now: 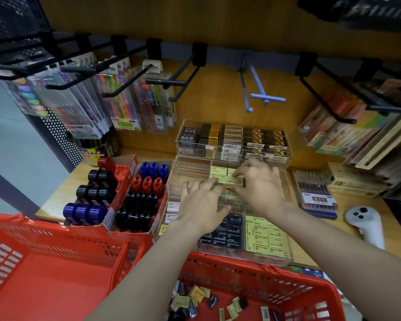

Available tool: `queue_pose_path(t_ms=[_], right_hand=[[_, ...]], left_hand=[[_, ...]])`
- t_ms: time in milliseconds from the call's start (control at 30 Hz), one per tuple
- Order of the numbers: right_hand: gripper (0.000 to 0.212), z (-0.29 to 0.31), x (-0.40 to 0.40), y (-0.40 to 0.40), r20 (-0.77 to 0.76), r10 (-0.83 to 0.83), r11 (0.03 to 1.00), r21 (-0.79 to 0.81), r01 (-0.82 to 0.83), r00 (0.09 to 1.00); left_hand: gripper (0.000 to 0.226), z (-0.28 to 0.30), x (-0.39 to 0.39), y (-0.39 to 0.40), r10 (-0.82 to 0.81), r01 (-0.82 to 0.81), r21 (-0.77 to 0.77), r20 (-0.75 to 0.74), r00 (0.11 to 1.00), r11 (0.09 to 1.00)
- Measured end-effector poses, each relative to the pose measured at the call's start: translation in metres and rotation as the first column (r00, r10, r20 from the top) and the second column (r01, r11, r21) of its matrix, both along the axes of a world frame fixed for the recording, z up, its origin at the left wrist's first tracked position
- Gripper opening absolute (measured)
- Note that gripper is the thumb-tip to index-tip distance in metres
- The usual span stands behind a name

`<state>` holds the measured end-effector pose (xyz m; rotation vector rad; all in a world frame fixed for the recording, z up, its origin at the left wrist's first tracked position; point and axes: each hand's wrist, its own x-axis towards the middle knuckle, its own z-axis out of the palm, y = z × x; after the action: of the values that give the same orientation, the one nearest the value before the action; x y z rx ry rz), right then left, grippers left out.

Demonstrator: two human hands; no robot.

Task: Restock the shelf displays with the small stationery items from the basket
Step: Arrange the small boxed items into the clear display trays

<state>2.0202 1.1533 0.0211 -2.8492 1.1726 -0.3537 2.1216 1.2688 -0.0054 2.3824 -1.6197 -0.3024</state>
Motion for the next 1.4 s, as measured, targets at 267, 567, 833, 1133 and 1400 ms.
queue_pose_path(t_ms=[267, 567, 833, 1133, 1400], right_hand=[[0.015, -0.040, -0.083, 0.094, 0.209, 0.010, 0.902, 0.420, -0.099, 0.978], [0.014, -0.149, -0.160, 0.153, -0.180, -0.168, 0.493, 0.836, 0.241, 0.969], [0.055, -0.214, -0.151, 0.192, -0.265, 0.215, 0.582, 0.808, 0.094, 0.940], [0.050, -0.278, -0.110, 0.223, -0.287, 0.393, 0.756, 0.642, -0.130, 0.874], [0.033, -0.245, -0.117, 0.195, -0.079, -0.198, 0.377, 0.914, 0.151, 0.977]], left_hand=[[0.015, 0.007, -0.053, 0.075, -0.130, 0.135, 0.026, -0.139, 0.982, 0.991], [0.032, -0.123, -0.083, 0.181, 0.312, 0.010, 0.580, -0.452, 0.836, 0.814], [0.054, -0.214, -0.081, 0.204, 0.359, -0.054, 0.641, -0.356, 0.863, 0.766], [0.076, -0.269, -0.098, 0.224, 0.096, 0.041, 0.414, -0.305, 0.948, 0.909], [0.015, -0.222, -0.082, 0.207, 0.618, -0.576, 0.528, -0.785, -0.049, 0.624]])
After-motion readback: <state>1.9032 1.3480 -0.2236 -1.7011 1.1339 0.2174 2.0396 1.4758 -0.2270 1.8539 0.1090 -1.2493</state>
